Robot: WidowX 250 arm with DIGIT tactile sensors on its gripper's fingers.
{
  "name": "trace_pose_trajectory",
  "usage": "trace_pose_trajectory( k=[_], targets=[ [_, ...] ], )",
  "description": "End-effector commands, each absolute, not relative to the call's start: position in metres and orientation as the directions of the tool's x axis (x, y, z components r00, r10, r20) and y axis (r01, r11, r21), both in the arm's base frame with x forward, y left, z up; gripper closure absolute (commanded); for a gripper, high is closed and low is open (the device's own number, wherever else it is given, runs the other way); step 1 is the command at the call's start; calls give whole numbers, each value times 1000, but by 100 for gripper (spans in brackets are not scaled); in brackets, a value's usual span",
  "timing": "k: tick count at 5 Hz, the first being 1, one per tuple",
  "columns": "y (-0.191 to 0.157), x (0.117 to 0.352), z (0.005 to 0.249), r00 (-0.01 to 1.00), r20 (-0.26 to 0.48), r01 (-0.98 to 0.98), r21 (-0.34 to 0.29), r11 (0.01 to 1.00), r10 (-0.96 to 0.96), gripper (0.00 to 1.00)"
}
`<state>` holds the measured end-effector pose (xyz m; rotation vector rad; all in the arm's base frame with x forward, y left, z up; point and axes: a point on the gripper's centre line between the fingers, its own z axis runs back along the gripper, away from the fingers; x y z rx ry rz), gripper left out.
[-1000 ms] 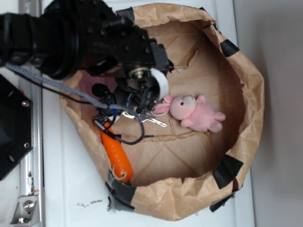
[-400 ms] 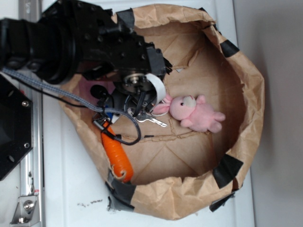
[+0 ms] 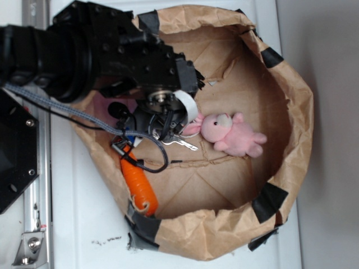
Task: Grab the silver keys.
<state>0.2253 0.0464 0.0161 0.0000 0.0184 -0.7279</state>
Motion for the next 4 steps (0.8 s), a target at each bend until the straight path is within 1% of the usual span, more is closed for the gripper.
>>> trace_pose_trajectory(
  k=[1,4],
  targets=[
    [35,221,15,725,-22,688,-17,725,-689,100],
    [35,225,14,730,-22,683,-23,730,-683,100]
  ],
)
